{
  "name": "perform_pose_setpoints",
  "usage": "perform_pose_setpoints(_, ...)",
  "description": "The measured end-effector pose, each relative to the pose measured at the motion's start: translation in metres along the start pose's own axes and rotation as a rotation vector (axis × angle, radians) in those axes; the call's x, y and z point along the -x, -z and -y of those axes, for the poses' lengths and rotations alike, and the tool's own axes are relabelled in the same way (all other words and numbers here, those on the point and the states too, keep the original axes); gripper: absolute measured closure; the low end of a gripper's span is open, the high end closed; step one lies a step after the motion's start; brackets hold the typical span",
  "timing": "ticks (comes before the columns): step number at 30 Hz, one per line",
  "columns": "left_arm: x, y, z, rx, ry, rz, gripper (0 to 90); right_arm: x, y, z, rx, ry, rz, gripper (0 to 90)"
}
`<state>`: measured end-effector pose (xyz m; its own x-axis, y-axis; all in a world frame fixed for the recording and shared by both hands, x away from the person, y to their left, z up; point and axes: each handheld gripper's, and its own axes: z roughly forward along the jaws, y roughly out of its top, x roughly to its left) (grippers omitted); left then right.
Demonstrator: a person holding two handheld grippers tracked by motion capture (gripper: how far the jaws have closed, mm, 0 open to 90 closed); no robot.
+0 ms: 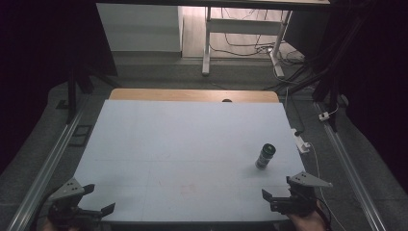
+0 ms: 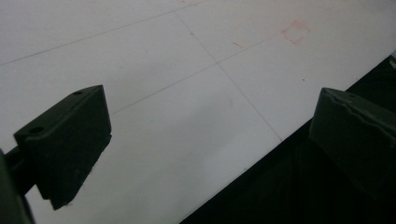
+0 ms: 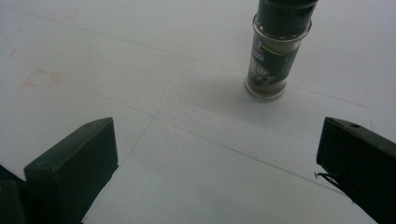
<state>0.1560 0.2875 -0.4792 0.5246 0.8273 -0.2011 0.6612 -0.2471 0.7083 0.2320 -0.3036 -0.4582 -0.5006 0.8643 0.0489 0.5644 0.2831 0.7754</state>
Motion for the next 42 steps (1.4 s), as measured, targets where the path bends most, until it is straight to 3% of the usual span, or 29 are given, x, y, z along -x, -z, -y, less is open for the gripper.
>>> perform_pose_setpoints(35,0.0005,0.0002,0.0009,-0.002,-0.006,0.018,0.7,0.0018,-0.0034,-0.0019,-0.029,-0.015,-0.028,0.0)
perform_pose_setpoints(42,-0.0005,0.0014,0.0015,0.010,0.001,0.020,0.5,0.0041,0.0005,-0.0082,0.014,0.003,-0.004,0.0)
